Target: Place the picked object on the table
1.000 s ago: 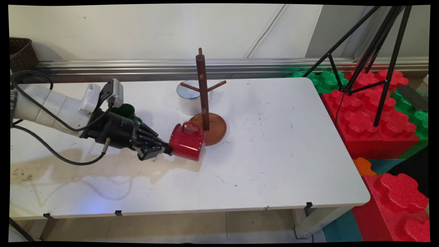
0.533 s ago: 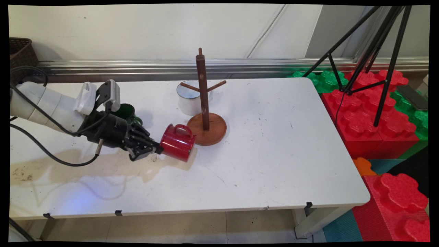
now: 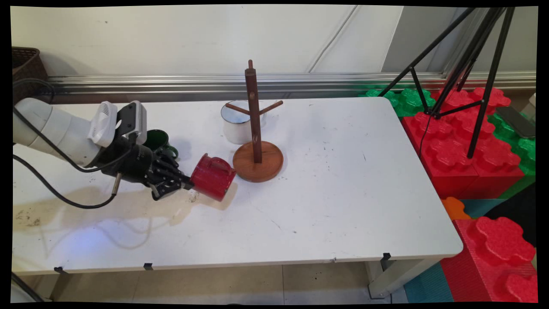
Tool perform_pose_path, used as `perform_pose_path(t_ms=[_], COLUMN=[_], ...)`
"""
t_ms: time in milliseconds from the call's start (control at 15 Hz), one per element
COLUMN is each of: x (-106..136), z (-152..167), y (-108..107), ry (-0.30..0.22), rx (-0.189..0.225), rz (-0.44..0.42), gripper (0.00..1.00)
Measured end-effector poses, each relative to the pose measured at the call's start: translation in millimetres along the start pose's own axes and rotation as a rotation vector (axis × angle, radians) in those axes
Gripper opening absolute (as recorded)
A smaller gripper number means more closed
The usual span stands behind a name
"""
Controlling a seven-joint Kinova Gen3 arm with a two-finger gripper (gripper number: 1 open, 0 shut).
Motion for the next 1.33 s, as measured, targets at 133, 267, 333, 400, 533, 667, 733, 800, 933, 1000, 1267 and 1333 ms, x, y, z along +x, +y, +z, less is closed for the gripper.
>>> perform_pose_path(t_ms=[133, 267, 333, 400, 533, 667, 733, 800, 933, 1000, 1267, 1333], x=[0, -1, -1, -1, -2, -4, -4, -4, -5, -6, -6, -6], z=[-4, -7, -9, -12, -16, -20, -22, -23, -26, -28, -34, -35], y=[-1, -1, -1, -1, -1, -1, -2, -2, -2, -3, -3, -3], ry=[-0.022, -0.046, -0.057, -0.07, -0.096, -0.124, -0.135, -0.142, -0.165, -0.177, -0.207, -0.213], rx=[0.015, 0.031, 0.038, 0.048, 0.064, 0.076, 0.083, 0.086, 0.1, 0.107, 0.131, 0.137], rz=[0.034, 0.065, 0.08, 0.1, 0.134, 0.169, 0.185, 0.195, 0.229, 0.243, 0.283, 0.293], gripper=[0.0, 0.0, 0.0, 0.0, 0.0, 0.0, 0.0, 0.0, 0.0, 0.0, 0.0, 0.0])
